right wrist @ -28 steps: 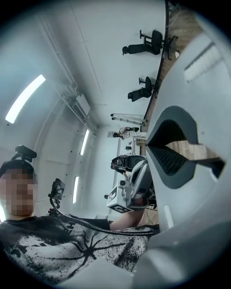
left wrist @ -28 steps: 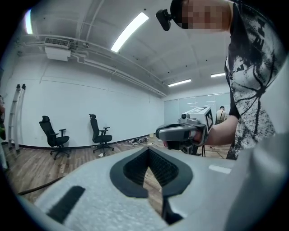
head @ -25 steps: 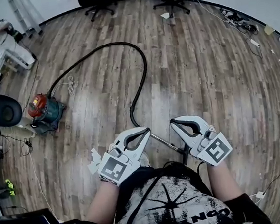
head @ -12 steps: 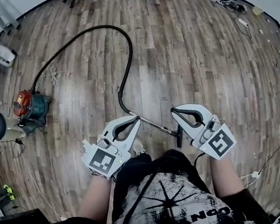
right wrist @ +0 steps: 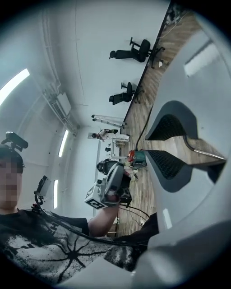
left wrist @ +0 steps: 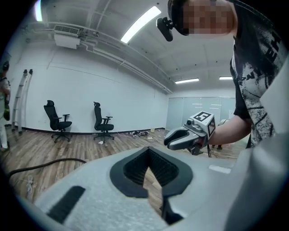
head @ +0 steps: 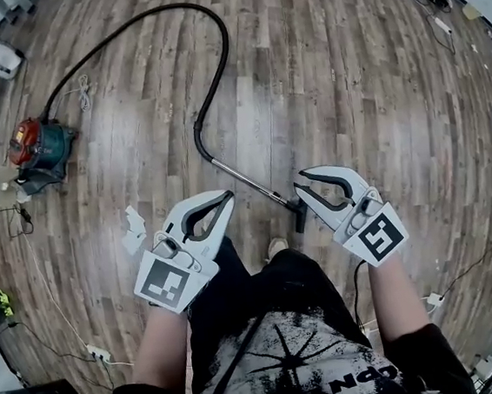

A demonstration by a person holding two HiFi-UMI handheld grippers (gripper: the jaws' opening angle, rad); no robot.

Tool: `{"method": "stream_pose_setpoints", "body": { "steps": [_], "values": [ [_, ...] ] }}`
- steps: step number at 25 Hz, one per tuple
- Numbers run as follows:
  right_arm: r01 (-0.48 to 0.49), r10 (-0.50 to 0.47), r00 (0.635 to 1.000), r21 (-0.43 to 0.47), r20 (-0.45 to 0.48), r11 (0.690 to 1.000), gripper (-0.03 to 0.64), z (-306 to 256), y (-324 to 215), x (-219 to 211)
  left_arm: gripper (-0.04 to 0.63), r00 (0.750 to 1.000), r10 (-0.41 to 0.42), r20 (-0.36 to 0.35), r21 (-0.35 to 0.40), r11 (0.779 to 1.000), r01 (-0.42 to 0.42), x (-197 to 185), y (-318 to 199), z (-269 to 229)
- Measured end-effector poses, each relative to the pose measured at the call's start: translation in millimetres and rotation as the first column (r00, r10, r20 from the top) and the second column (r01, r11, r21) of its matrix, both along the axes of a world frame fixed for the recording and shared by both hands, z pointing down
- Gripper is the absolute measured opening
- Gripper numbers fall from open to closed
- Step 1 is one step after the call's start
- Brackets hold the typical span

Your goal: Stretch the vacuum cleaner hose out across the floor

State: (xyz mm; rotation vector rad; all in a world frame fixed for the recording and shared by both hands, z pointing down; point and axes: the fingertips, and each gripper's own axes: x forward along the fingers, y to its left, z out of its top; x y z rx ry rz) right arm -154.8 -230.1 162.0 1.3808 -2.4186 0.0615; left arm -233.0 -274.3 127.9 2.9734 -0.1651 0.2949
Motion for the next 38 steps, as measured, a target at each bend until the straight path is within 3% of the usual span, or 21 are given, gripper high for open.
{"method": "stream_pose_setpoints", "body": {
  "steps": [6, 8, 12, 15, 18, 21, 24, 28, 34, 35, 38],
  "values": [
    [-0.082, 0.080, 0.997, -0.171, -0.023, 0.982, 0.147, 129, -19, 20, 0.000, 1.000, 0.015, -0.008, -0.046, 0.999, -0.016, 7, -25, 61],
    [-0.119, 0.129, 0.991, -0.254, 0.022, 0.960, 0.205, 194, -28, 24, 0.000, 1.000, 0.004, -0.004, -0.059, 0.998, -0.004, 1, -40, 94],
    [-0.151, 0.181, 0.983, -0.401, 0.037, 0.903, 0.245, 356, -44, 26, 0.000, 1.000, -0.012, 0.010, -0.053, 0.999, 0.012, -15, -74, 188],
    [-0.130, 0.174, 0.984, -0.497, 0.042, 0.858, 0.250, 488, -58, 16, 0.000, 1.000, -0.022, 0.012, -0.086, 0.996, 0.023, -32, -100, 264],
    [-0.103, 0.152, 0.988, -0.576, 0.038, 0.811, 0.233, 616, -64, 2, 0.000, 0.998, -0.052, 0.031, -0.049, 0.997, 0.053, -41, -121, 337],
    [-0.057, 0.095, 0.995, -0.665, 0.022, 0.744, 0.241, 735, -56, -14, 0.000, 0.994, -0.108, 0.032, -0.050, 0.993, 0.109, -41, -122, 390],
    [-0.048, 0.059, 0.998, -0.748, -0.011, 0.662, 0.250, 830, -29, -23, 0.000, 0.988, -0.155, -0.015, -0.090, 0.984, 0.153, -45, -109, 411],
    [-0.043, -0.006, 0.998, -0.821, -0.057, 0.570, 0.252, 894, 4, -34, 0.000, 0.970, -0.244, 0.009, -0.098, 0.965, 0.243, -72, -87, 420],
    [-0.089, 0.042, 0.996, -0.871, -0.078, 0.484, 0.224, 946, 22, -32, 0.000, 0.931, -0.360, 0.063, -0.113, 0.924, 0.365, -103, -83, 446],
    [-0.103, 0.054, 0.995, -0.874, -0.088, 0.475, 0.204, 948, 22, -32, 0.000, 0.929, -0.364, 0.072, -0.113, 0.922, 0.370, -105, -82, 449],
    [-0.176, 0.058, 0.984, -0.842, -0.171, 0.510, 0.184, 954, 15, -22, 0.000, 0.925, -0.371, 0.085, -0.117, 0.918, 0.379, -109, -80, 456]
  ]
}}
